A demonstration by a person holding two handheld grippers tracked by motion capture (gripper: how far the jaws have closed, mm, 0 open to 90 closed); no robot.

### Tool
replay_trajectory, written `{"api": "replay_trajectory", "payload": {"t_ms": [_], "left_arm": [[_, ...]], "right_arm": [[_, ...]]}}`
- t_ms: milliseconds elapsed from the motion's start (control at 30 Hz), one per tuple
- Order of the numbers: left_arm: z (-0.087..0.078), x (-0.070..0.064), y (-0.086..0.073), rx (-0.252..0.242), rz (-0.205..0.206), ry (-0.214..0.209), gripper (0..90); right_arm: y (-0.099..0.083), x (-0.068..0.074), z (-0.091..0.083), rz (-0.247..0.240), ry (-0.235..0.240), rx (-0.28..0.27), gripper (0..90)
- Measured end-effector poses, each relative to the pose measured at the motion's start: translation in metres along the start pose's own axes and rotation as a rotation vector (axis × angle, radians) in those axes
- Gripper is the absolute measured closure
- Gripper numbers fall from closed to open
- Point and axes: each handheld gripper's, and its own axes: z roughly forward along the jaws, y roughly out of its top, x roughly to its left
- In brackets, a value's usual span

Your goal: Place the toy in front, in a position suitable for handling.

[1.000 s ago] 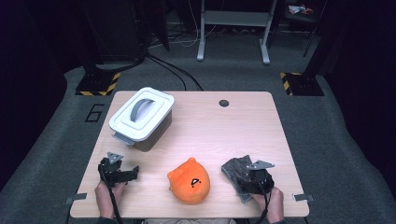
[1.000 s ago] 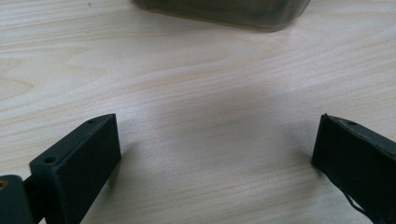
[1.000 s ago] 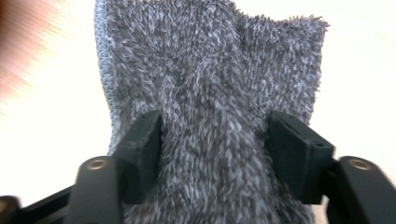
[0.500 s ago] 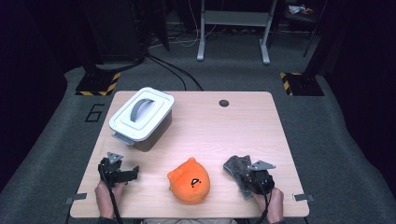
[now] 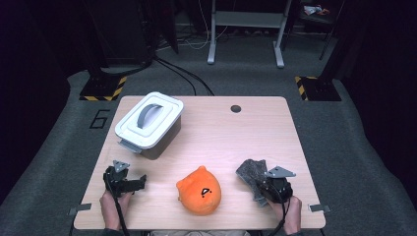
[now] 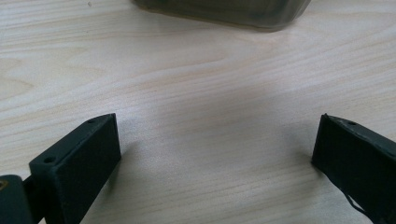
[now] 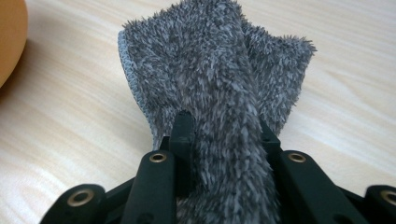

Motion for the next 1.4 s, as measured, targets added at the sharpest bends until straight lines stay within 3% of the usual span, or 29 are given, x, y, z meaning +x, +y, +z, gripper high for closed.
{"api": "replay_trajectory", "payload": {"t_ms": [133, 267, 900, 967, 1400], "left_arm": [[0.0, 0.0, 0.0, 0.0, 0.0, 0.0, 0.5], [0.0, 0.0, 0.0, -0.002, 0.0, 0.001, 0.5], [0.0, 0.0, 0.0, 0.0, 0.0, 0.0, 0.5], [0.0, 0.0, 0.0, 0.0, 0.0, 0.0, 0.5], [0.0, 0.0, 0.0, -0.001, 0.0, 0.0, 0.6]], "right_arm": [[0.004, -0.006, -0.003, -0.014, -0.018, -0.012, 68.2], [0.008, -0.012, -0.006, 0.009, -0.037, -0.014, 67.9], [0.026, -0.04, -0.011, 0.017, -0.104, -0.016, 67.9], [0.028, -0.043, -0.01, 0.041, -0.105, -0.02, 67.9], [0.037, -0.069, 0.0, 0.076, -0.151, -0.005, 67.8]]}}
